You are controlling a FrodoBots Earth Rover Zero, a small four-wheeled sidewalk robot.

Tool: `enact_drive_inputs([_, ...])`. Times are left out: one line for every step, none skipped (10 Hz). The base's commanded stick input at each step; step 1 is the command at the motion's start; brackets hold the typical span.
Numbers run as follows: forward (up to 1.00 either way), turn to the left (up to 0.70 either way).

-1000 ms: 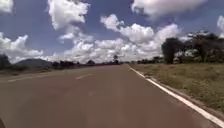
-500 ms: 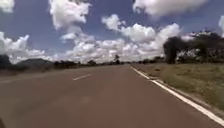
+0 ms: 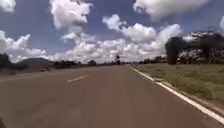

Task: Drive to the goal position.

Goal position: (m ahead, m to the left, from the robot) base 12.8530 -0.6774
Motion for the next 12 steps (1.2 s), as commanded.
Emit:
enact_drive_inputs([1.0,0.0])
enact_drive_inputs([1.0,0.0])
enact_drive_inputs([1.0,0.0])
enact_drive_inputs([1.0,0.0])
enact_drive_inputs([1.0,0.0])
enact_drive_inputs([1.0,0.0])
enact_drive_inputs([1.0,0.0])
enact_drive_inputs([1.0,0.0])
enact_drive_inputs([1.0,-0.09])
enact_drive_inputs([1.0,-0.27])
enact_drive_inputs([1.0,-0.18])
enact_drive_inputs([1.0,0.0])
